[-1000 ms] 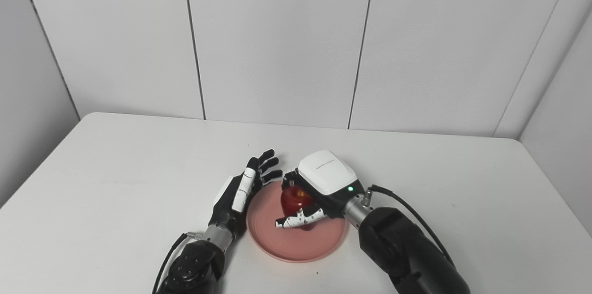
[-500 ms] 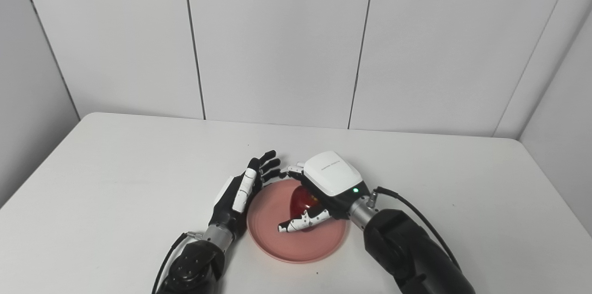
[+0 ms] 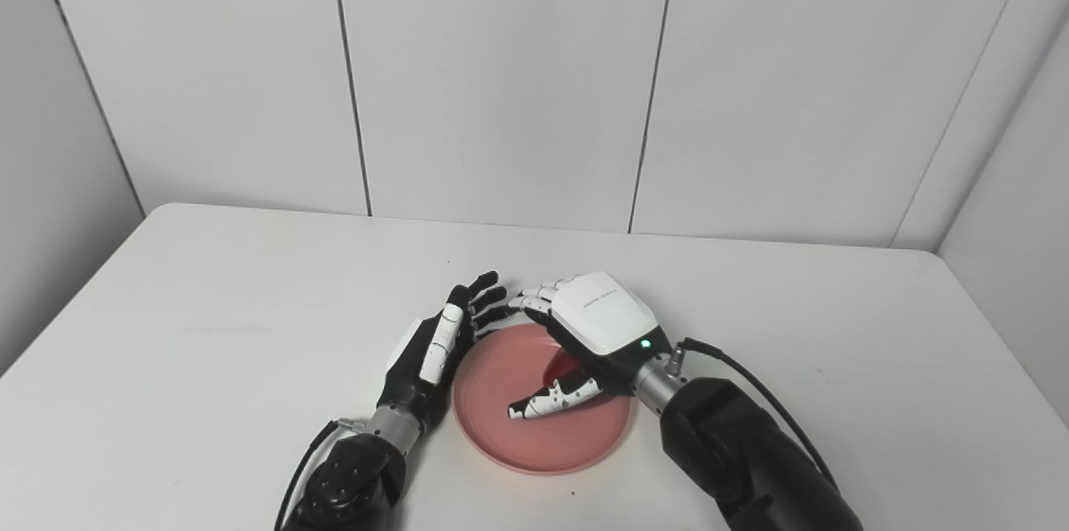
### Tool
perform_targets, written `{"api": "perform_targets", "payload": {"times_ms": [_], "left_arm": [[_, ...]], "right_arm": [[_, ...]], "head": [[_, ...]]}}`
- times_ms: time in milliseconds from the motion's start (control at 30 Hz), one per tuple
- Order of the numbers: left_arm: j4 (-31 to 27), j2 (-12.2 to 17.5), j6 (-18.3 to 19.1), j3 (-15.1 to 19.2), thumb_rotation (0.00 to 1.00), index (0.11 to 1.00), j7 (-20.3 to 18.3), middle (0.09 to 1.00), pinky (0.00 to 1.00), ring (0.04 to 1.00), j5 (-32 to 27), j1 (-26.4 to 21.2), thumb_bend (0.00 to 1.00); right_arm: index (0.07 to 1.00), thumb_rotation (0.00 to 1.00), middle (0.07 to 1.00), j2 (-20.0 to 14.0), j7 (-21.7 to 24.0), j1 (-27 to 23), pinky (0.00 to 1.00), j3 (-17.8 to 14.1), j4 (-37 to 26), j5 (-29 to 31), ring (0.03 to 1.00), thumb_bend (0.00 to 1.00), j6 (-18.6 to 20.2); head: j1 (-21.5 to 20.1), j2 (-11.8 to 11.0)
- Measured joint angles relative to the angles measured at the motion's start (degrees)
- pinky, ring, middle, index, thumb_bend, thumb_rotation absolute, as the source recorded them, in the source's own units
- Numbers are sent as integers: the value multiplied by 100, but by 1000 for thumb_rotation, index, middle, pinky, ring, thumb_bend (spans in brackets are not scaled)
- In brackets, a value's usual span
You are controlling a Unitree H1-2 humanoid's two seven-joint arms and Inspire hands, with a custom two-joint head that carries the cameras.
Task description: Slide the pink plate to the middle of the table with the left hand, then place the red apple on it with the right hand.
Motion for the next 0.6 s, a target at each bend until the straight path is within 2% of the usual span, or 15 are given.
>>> {"api": "perform_targets", "payload": {"times_ms": [100,200,333,433,600], "left_arm": [[1,1,0,-1,990,877,-1,899,814,901,1,0,781],[4,11,0,-1,985,878,-18,902,795,918,0,-2,788],[11,24,-2,4,983,883,-68,912,766,868,-4,-7,776],[16,23,-1,21,965,888,-82,908,772,855,-13,-12,794],[10,19,0,35,960,877,-81,903,755,861,-13,-11,789]], "right_arm": [[822,785,838,8,-4,0,797,-79,-20,95,823,1000,-34],[825,800,830,39,-27,-1,765,-280,-116,260,807,1000,-39],[830,878,831,126,-86,-1,723,-590,-249,606,803,1000,-41],[829,916,831,264,-180,-1,673,-897,-269,1068,799,1000,-51],[830,955,816,602,-327,3,687,-1611,-264,2223,782,1000,-53]], "head": [[-17,0],[-26,0],[-26,0],[-35,0],[-44,9]]}}
